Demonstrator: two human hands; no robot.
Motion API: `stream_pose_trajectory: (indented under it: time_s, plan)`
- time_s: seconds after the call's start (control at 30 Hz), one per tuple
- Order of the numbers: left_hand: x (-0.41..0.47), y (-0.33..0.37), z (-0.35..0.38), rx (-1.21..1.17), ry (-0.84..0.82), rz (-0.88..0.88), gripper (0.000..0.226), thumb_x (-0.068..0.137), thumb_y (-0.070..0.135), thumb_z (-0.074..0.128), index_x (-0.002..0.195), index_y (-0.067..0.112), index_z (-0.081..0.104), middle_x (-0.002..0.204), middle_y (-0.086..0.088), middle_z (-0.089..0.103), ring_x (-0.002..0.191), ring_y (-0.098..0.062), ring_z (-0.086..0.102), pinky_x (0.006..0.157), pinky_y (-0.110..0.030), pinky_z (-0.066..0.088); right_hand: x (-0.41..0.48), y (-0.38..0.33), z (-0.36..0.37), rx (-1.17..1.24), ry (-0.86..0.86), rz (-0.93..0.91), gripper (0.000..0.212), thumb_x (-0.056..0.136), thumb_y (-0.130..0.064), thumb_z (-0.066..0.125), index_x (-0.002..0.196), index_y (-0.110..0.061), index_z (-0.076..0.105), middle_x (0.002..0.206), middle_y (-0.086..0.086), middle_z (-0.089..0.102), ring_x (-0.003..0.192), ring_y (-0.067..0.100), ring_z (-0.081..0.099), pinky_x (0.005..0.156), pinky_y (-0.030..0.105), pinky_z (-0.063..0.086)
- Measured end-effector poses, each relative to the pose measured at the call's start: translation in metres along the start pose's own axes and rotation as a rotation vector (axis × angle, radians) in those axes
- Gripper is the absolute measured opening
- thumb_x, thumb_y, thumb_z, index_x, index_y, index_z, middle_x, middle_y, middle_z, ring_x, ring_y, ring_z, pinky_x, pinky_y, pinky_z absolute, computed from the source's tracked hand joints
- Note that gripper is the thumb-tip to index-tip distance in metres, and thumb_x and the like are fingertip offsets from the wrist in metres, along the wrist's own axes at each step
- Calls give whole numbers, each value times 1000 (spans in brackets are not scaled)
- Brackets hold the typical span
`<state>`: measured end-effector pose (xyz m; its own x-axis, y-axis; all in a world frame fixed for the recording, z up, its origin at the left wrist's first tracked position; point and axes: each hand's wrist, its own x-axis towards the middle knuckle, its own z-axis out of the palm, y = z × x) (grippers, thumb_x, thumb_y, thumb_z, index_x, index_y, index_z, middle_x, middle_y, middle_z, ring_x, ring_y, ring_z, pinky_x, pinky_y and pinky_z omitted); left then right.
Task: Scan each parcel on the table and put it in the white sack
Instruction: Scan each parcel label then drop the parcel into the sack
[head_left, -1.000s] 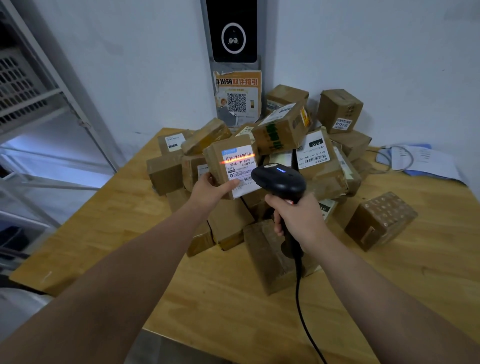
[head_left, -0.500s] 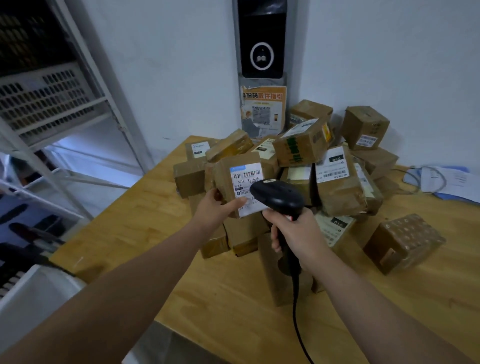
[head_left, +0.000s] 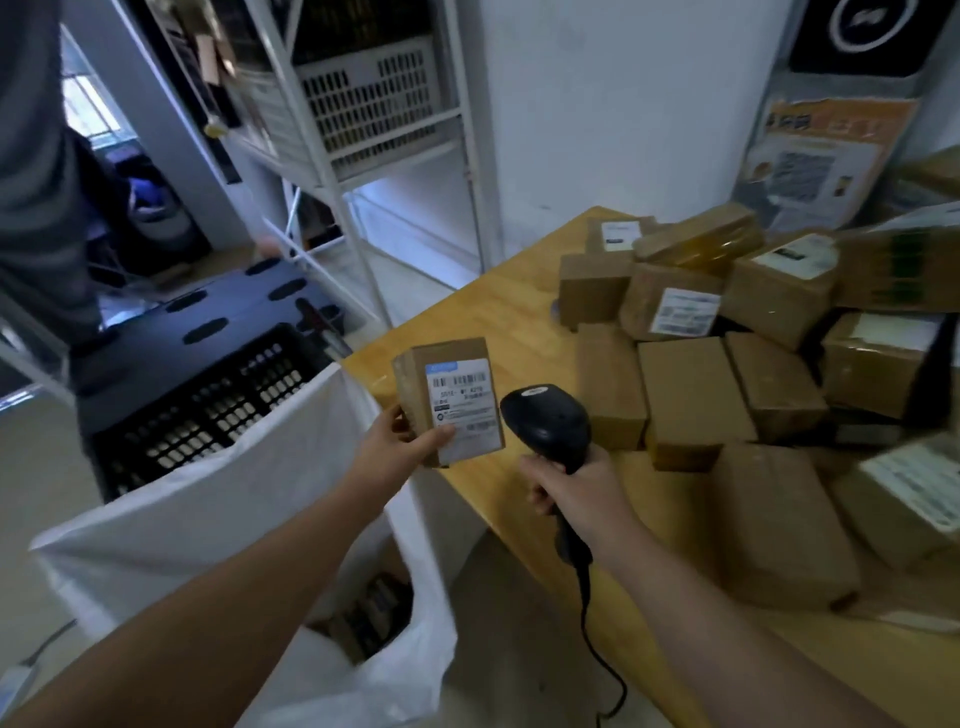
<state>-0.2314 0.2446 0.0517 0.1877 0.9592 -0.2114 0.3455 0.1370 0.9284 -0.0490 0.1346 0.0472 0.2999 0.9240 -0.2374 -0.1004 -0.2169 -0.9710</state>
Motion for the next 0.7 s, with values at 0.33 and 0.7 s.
stream_pose_trajectory:
  time_s: [0.33,0.7]
  plan:
    - [-3,-146,-122,89,47,-254,46,79,28,78,116,14,54,103,-3,67,93,-21,68,86,-45,57,24,122,140,-173,-50,-16,39,61,-31,72,96,-17,63,84,-5,67,81,12,65,70,30,52]
    - [77,-271,-167,362,-94,-339,24,85,35,72,99,20,58,99,4,65,79,-10,60,68,-18,49,75,214,220,-677,18,121,88,76,-29,81,146,-1,35,163,5,6,149,28,10,118,43,20]
